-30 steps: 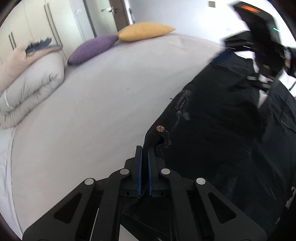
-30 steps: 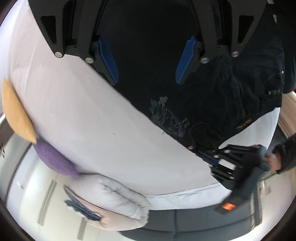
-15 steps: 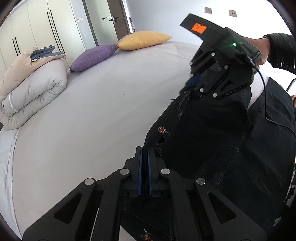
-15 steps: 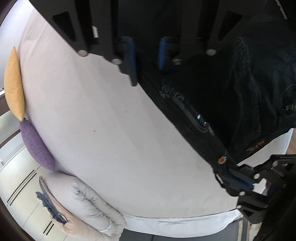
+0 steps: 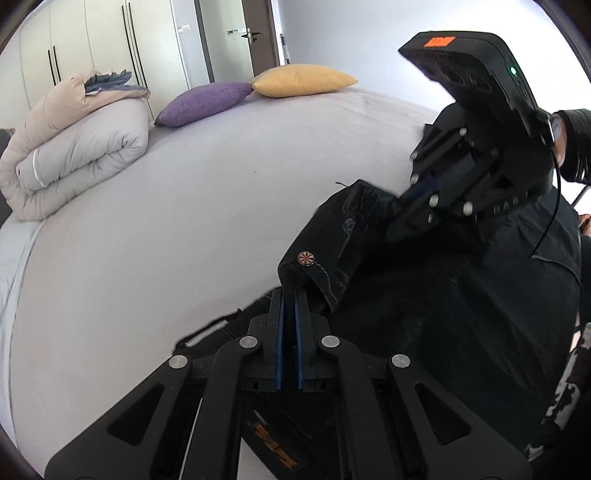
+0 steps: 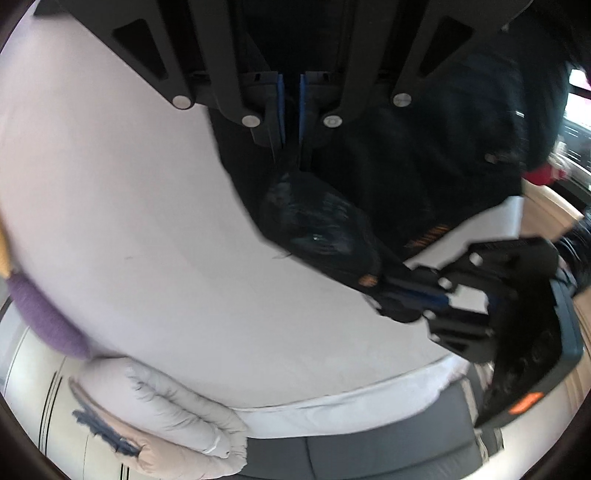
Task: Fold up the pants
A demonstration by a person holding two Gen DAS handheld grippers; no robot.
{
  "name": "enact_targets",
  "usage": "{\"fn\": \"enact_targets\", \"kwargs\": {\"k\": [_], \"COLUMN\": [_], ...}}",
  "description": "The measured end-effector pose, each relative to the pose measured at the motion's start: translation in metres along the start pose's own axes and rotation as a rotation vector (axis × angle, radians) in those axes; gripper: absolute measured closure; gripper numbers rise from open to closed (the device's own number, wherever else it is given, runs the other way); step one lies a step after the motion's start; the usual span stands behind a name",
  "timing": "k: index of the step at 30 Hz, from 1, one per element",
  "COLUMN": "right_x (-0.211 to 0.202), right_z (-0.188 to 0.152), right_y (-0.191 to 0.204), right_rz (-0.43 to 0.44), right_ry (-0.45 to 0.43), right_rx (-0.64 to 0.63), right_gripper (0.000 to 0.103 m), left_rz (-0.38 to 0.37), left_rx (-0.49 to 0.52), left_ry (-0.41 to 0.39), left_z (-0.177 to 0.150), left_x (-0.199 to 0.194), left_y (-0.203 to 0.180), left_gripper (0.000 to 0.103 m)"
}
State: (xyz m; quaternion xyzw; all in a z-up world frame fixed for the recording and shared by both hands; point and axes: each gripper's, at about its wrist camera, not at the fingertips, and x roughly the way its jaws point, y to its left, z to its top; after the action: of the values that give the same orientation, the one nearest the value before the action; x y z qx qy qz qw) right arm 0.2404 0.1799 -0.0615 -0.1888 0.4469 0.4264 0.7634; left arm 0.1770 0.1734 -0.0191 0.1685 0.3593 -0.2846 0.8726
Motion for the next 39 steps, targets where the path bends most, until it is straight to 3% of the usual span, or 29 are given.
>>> {"fn": "enact_targets", "kwargs": {"k": [4, 7, 11, 14, 16, 25, 34, 39], "right_x": [0.003, -0.004, 0.001, 0.009, 0.012, 0.012, 0.003, 0.007], "right_z": [-0.013, -0.026, -0.076, -0.118, -0.142, -0.203, -0.211, -0.211], "right_y": [0.042, 0.071, 0.147, 0.189, 0.21, 0.272, 0.297, 0.286], "right_rz": [-0.049, -0.135, -0.403, -0.49, -0.514, -0.527, -0.508, -0.505], "right_ry": [0.013, 0.028, 0.13, 0.194, 0.22, 0.281, 0.274, 0.276], "right_rx": [-0.11, -0.251, -0.705, -0.944, -1.037, -1.25, -1.252, -1.249], "right_gripper": [0.097, 0.097, 0.097, 0.097, 0.097, 0.097, 0.097, 0.097], "left_rz": [-0.012, -0.025, -0.011, -0.02, -0.032, -0.076, -0.075, -0.076], "left_rx": [-0.01, -0.026, 0.028, 0.078, 0.104, 0.227, 0.26, 0.265], "left_ry": [0.011, 0.016, 0.04, 0.072, 0.088, 0.183, 0.197, 0.212], "left_z": [-0.019, -0.036, -0.064, -0.085, -0.098, -0.148, -0.168, -0.172], "left_x": [-0.012, -0.026, -0.046, -0.058, -0.065, -0.082, -0.1, -0.104], "left_y": [-0.014, -0.024, -0.053, -0.079, -0.093, -0.151, -0.17, -0.169], "left_gripper": [0.099, 0.099, 0.099, 0.099, 0.099, 0.099, 0.099, 0.099]}}
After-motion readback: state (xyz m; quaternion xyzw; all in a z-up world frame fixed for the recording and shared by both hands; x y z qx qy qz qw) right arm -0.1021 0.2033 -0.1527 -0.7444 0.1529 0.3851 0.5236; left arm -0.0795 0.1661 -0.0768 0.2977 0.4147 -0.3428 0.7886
